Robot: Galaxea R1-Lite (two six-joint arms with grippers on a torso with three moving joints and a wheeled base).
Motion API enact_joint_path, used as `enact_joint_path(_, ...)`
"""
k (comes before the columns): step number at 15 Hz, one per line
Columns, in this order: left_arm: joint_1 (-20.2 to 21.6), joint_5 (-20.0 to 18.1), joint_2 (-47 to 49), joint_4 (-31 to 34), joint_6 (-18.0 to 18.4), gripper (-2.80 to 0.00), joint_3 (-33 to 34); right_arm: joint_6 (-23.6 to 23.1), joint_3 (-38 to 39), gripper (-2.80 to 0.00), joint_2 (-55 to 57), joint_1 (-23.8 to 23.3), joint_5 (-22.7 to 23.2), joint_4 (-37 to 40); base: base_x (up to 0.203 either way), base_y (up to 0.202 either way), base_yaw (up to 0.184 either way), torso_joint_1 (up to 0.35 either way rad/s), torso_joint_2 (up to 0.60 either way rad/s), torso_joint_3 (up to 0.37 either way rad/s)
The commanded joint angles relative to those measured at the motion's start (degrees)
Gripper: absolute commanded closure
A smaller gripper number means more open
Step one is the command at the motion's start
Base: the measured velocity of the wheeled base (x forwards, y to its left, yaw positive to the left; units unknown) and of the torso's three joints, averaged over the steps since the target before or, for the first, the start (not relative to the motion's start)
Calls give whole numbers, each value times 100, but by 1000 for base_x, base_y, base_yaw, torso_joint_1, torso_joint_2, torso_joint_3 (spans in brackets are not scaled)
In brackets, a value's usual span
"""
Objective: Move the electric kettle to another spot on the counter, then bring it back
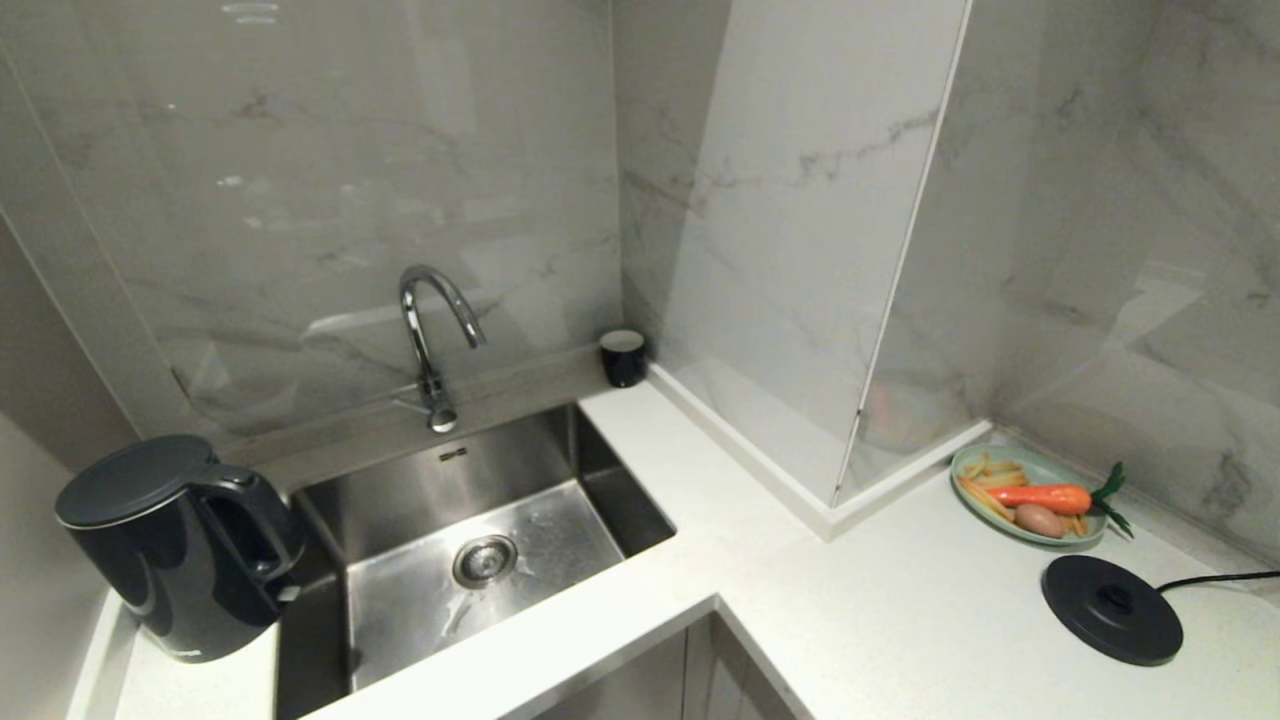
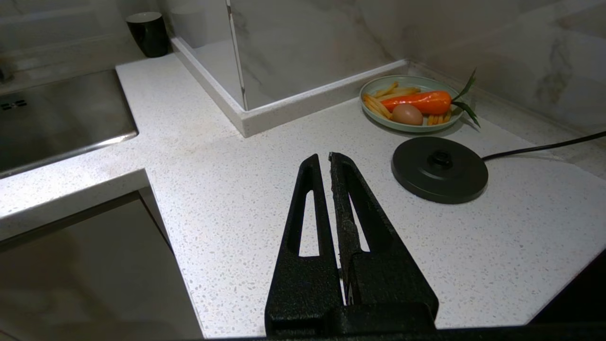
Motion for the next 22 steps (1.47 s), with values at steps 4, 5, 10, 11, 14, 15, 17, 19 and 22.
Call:
enact_joint_path(4,6,-193,7,-1397,-190,0,529,-4,0,0,0,0,2,0,0,0,0,0,0,0)
enact_joint_path(5,1,-166,7,-1367,-196,0,529,-4,0,0,0,0,10,0,0,0,0,0,0,0)
enact_joint_path(10,1,-183,7,-1243,-196,0,494,-4,0,0,0,0,2,0,0,0,0,0,0,0)
enact_joint_path(11,1,-183,7,-1243,-196,0,494,-4,0,0,0,0,2,0,0,0,0,0,0,0)
enact_joint_path(14,1,-226,7,-1296,-171,0,538,-4,0,0,0,0,2,0,0,0,0,0,0,0)
enact_joint_path(15,1,-227,7,-1301,-95,0,542,-4,0,0,0,0,2,0,0,0,0,0,0,0)
enact_joint_path(17,1,-305,7,-1554,248,0,691,-4,0,0,0,0,2,0,0,0,0,0,0,0)
enact_joint_path(19,0,-349,7,-2017,335,0,844,-4,0,0,0,0,2,0,0,0,0,0,0,0)
enact_joint_path(22,1,-403,7,-2078,307,0,872,-4,0,0,0,0,2,0,0,0,0,0,0,0)
